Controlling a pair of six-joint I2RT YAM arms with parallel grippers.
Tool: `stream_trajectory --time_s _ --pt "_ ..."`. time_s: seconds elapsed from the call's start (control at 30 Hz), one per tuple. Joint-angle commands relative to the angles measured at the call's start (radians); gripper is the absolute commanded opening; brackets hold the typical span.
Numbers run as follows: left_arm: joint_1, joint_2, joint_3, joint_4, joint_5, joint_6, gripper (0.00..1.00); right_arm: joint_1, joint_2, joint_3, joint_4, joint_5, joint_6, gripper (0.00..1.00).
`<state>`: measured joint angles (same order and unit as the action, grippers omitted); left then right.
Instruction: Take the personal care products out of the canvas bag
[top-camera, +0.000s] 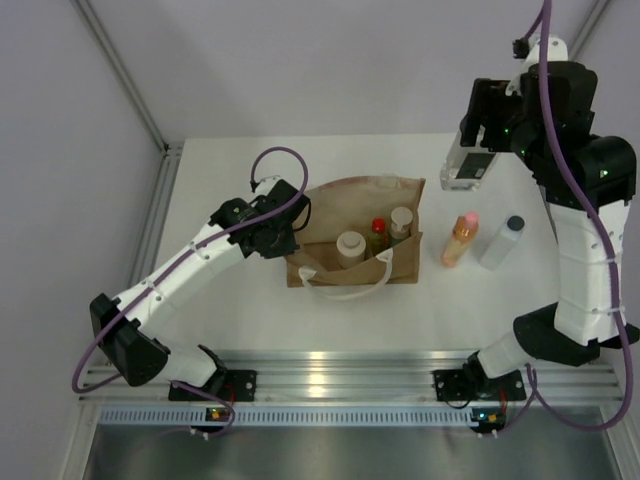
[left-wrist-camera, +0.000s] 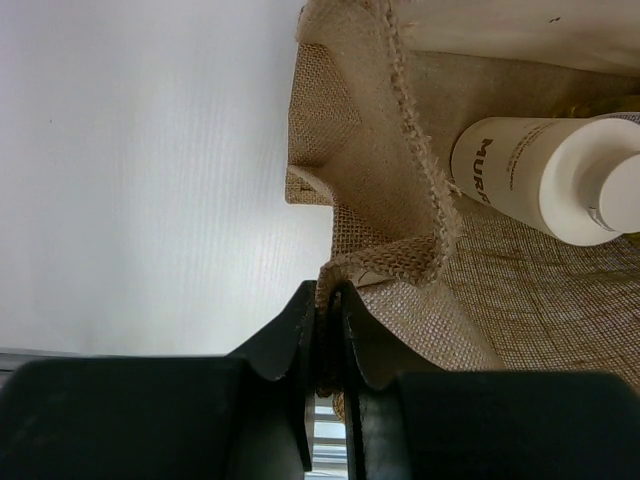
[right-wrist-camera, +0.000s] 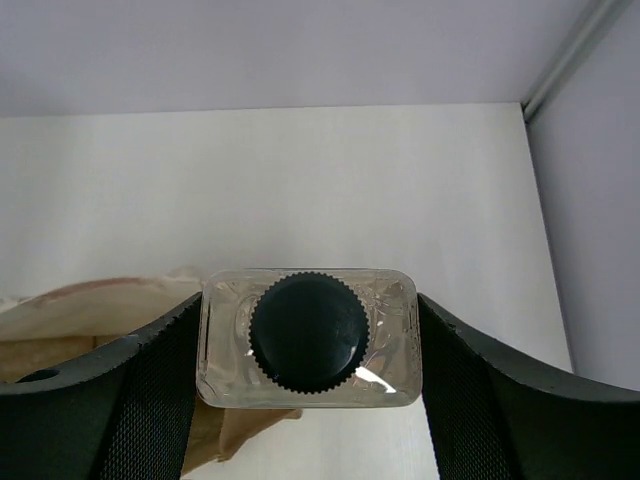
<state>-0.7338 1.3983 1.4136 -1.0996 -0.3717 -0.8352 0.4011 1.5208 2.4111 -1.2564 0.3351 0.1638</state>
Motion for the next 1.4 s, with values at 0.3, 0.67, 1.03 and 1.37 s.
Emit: stream_trajectory --time_s 0.3,0.67,1.03,1.37 --pt "-0.001 -0.012 0.007 -0.002 0.027 0.008 0.00 -0.318 0.029 -0.110 0.357 -0.097 -0.072 0.00" --pt "-0.001 -0.032 -0.002 -0.002 0.028 0.024 0.00 -0.449 0.094 -0.542 0.859 -0.186 -0.129 0.00" --pt "-0.001 -0.038 0.025 -0.003 0.019 0.031 0.00 -0.464 0.291 -0.744 1.005 -0.383 -0.156 0.00" --pt "-0.003 -0.028 0.031 -0.002 -0.003 0.050 0.00 -0.459 0.237 -0.836 1.025 -0.380 -0.204 0.99"
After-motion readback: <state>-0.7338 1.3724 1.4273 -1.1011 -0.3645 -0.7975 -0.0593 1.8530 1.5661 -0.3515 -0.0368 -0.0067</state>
